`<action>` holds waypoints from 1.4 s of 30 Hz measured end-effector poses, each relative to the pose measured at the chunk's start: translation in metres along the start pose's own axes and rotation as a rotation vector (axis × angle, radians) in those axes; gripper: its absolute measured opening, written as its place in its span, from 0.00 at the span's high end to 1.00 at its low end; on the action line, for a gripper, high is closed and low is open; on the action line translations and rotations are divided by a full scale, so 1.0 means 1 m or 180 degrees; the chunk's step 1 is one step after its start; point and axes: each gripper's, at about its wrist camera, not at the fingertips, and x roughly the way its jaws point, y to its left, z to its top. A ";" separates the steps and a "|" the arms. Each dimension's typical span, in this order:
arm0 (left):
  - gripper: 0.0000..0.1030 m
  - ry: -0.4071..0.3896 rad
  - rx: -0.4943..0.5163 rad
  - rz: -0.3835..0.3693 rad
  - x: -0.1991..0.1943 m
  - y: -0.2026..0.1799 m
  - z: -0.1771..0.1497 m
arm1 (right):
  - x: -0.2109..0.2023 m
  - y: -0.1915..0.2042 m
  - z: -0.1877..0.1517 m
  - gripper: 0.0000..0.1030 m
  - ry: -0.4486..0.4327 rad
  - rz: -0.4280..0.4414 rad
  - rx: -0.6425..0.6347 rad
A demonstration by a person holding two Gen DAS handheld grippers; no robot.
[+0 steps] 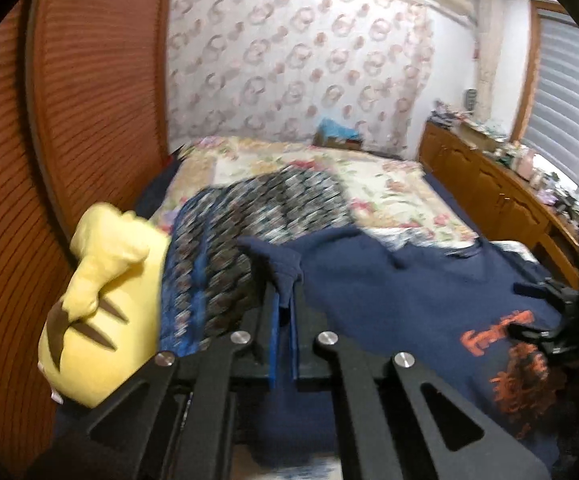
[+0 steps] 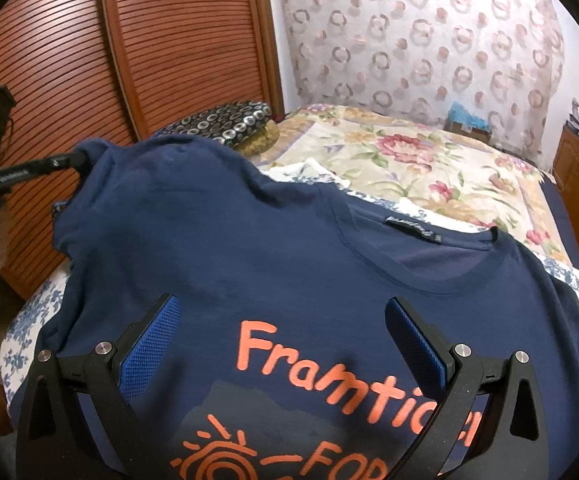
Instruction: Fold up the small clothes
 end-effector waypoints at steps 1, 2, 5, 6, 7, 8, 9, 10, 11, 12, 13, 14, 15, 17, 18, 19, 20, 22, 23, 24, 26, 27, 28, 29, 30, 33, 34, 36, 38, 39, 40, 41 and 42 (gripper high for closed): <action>1.00 -0.0012 0.0047 -0.0048 -0.002 -0.008 0.005 | -0.003 -0.002 0.000 0.00 -0.0014 -0.0012 0.0018; 1.00 -0.0011 0.0095 -0.0095 -0.003 -0.017 0.010 | -0.005 -0.005 0.000 0.00 -0.0028 -0.0028 0.0030; 1.00 0.0022 0.0237 -0.0296 -0.003 -0.048 0.025 | -0.013 -0.011 0.001 0.00 -0.0071 -0.0099 0.0057; 1.00 0.0029 0.0286 -0.0366 -0.003 -0.059 0.030 | -0.017 -0.013 0.000 0.00 -0.0090 -0.0125 0.0066; 1.00 0.0040 0.0334 -0.0427 -0.002 -0.071 0.035 | -0.020 -0.015 0.000 0.00 -0.0103 -0.0139 0.0078; 1.00 0.0062 0.0380 -0.0471 0.000 -0.081 0.039 | -0.023 -0.018 -0.001 0.00 -0.0116 -0.0157 0.0095; 0.99 0.0088 0.0426 -0.0526 0.001 -0.091 0.042 | -0.025 -0.020 -0.002 0.00 -0.0124 -0.0176 0.0112; 0.99 0.0132 0.0468 -0.0587 0.004 -0.102 0.045 | -0.028 -0.022 -0.003 0.00 -0.0132 -0.0199 0.0133; 0.99 0.0197 0.0508 -0.0627 0.009 -0.112 0.047 | -0.029 -0.024 -0.004 0.00 -0.0134 -0.0211 0.0148; 0.98 0.0234 0.0532 -0.0633 0.010 -0.118 0.049 | -0.031 -0.027 -0.006 0.00 -0.0134 -0.0228 0.0170; 0.98 0.0277 0.0574 -0.0635 0.013 -0.125 0.049 | -0.033 -0.028 -0.007 0.00 -0.0132 -0.0237 0.0185; 0.97 0.0285 0.0600 -0.0648 0.014 -0.130 0.049 | -0.034 -0.030 -0.008 0.00 -0.0127 -0.0242 0.0196; 0.96 0.0284 0.0602 -0.0673 0.014 -0.132 0.049 | -0.034 -0.032 -0.009 0.00 -0.0119 -0.0250 0.0199; 0.93 0.0304 0.0573 -0.0750 0.013 -0.134 0.048 | -0.034 -0.034 -0.011 0.00 -0.0095 -0.0260 0.0197; 0.92 0.0315 0.0565 -0.0756 0.014 -0.137 0.047 | -0.034 -0.035 -0.011 0.00 -0.0082 -0.0266 0.0193; 0.90 0.0322 0.0567 -0.0769 0.013 -0.137 0.046 | -0.033 -0.036 -0.011 0.00 -0.0074 -0.0272 0.0189; 0.88 0.0335 0.0567 -0.0776 0.013 -0.137 0.046 | -0.033 -0.037 -0.012 0.00 -0.0071 -0.0276 0.0187; 0.85 0.0352 0.0575 -0.0780 0.010 -0.140 0.042 | -0.032 -0.038 -0.011 0.00 -0.0071 -0.0275 0.0193; 0.83 0.0348 0.0590 -0.0776 0.009 -0.139 0.040 | -0.032 -0.038 -0.012 0.00 -0.0078 -0.0265 0.0195; 0.82 0.0334 0.0586 -0.0752 0.007 -0.137 0.039 | -0.032 -0.038 -0.012 0.00 -0.0082 -0.0251 0.0194; 0.78 0.0316 0.0551 -0.0707 0.006 -0.130 0.036 | -0.028 -0.037 -0.011 0.00 -0.0094 -0.0213 0.0180; 0.77 0.0301 0.0519 -0.0668 0.005 -0.124 0.033 | -0.027 -0.035 -0.009 0.00 -0.0103 -0.0193 0.0168; 0.75 0.0296 0.0494 -0.0630 0.005 -0.119 0.031 | -0.026 -0.033 -0.006 0.00 -0.0109 -0.0161 0.0157; 0.74 0.0298 0.0479 -0.0577 0.006 -0.113 0.028 | -0.023 -0.032 -0.004 0.03 -0.0107 -0.0109 0.0148; 0.73 0.0301 0.0451 -0.0511 0.006 -0.105 0.023 | -0.020 -0.029 0.001 0.04 -0.0094 -0.0032 0.0133; 0.71 0.0336 0.0364 -0.0436 0.008 -0.088 0.012 | -0.007 -0.021 0.014 0.12 -0.0069 0.0101 0.0017; 0.69 0.0345 0.0337 -0.0405 0.007 -0.082 0.008 | -0.002 -0.016 0.019 0.16 -0.0058 0.0131 -0.0028; 0.68 0.0349 0.0316 -0.0323 0.007 -0.073 -0.001 | 0.010 -0.008 0.029 0.24 -0.0043 0.0202 -0.0119; 0.67 0.0365 0.0299 -0.0283 0.007 -0.068 -0.008 | 0.027 0.000 0.041 0.31 0.0000 0.0272 -0.0189; 0.66 0.0374 0.0286 -0.0280 0.007 -0.065 -0.011 | 0.036 0.003 0.047 0.36 0.0031 0.0289 -0.0220; 0.66 0.0384 0.0274 -0.0274 0.006 -0.062 -0.015 | 0.044 0.005 0.051 0.39 0.0063 0.0295 -0.0240; 0.66 0.0388 0.0269 -0.0266 0.007 -0.059 -0.017 | 0.054 0.006 0.055 0.42 0.0110 0.0293 -0.0251; 0.65 0.0395 0.0262 -0.0250 0.007 -0.057 -0.020 | 0.063 0.007 0.058 0.43 0.0151 0.0286 -0.0251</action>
